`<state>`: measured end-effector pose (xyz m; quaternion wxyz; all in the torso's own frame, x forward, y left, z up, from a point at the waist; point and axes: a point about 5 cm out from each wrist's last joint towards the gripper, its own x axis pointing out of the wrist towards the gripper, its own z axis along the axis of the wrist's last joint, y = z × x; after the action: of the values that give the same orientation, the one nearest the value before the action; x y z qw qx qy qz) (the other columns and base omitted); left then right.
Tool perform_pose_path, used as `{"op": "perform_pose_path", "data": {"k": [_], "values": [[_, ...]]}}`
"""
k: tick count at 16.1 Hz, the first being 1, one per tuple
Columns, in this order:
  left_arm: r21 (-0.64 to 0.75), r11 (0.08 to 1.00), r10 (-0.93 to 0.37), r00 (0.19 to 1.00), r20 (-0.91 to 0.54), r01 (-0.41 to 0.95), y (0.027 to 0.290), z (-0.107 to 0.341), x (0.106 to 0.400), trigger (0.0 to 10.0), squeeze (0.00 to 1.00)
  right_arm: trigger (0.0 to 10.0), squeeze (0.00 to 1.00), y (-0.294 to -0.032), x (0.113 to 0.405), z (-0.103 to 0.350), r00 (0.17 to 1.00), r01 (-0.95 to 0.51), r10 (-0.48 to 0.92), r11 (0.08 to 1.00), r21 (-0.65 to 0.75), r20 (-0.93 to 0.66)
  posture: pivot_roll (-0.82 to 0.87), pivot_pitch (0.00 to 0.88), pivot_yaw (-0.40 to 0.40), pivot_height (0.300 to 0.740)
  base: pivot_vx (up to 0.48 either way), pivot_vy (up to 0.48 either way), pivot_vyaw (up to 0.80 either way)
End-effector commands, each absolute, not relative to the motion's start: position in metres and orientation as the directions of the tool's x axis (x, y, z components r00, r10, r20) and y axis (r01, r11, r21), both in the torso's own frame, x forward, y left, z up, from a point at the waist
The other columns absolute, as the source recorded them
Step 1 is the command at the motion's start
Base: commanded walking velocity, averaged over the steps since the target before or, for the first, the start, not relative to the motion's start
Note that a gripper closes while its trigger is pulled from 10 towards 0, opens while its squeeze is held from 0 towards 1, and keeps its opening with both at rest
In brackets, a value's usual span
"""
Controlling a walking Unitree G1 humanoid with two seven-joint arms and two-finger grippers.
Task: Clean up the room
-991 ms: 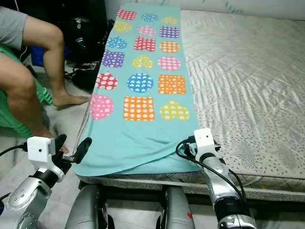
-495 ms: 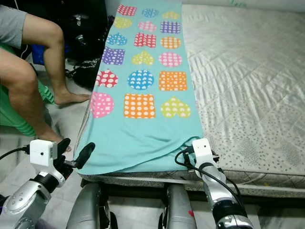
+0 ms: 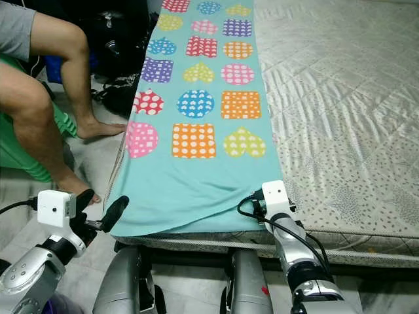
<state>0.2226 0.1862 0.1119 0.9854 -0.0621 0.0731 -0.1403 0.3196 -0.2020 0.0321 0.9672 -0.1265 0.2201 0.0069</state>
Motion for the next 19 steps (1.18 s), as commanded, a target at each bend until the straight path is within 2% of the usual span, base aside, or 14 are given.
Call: {"op": "perform_pose_path", "data": {"k": [1,8,11,18,19], "values": [[-0.142,0.953,-0.286,0.948,-0.141,0.266,0.188,0.111,0.219,10.0,0.00,10.0,0.00,-0.209,0.316,0.029,0.897,-0.053,-0.053,0.973,-0.225,-0.439,0.11,0.211,0.015,0.587,0.000,0.000,0.00],[-0.146,0.952,-0.289,0.947,-0.143,0.269,0.189,0.113,0.221,10.0,0.00,10.0,0.00,-0.232,0.312,0.034,0.900,-0.113,0.028,0.979,-0.172,-0.435,0.10,0.202,0.016,0.587,0.000,0.000,0.00],[-0.162,0.946,-0.304,0.941,-0.148,0.280,0.187,0.111,0.221,10.0,0.00,10.0,0.00,-0.228,0.305,0.032,0.890,-0.214,0.146,0.970,-0.115,-0.432,0.09,0.199,0.020,0.587,0.000,0.000,0.00],[-0.170,0.942,-0.313,0.939,-0.144,0.288,0.187,0.113,0.225,10.0,0.00,10.0,0.00,-0.230,0.313,0.046,0.927,-0.168,0.122,0.980,-0.103,-0.353,0.10,0.192,0.022,0.587,0.000,0.000,0.00],[-0.171,0.943,-0.312,0.939,-0.143,0.287,0.188,0.113,0.225,10.0,0.00,8.4,0.00,-0.232,0.315,0.048,0.933,-0.155,0.110,0.982,-0.107,-0.343,0.10,0.192,0.022,0.587,0.000,0.000,0.00]]}}
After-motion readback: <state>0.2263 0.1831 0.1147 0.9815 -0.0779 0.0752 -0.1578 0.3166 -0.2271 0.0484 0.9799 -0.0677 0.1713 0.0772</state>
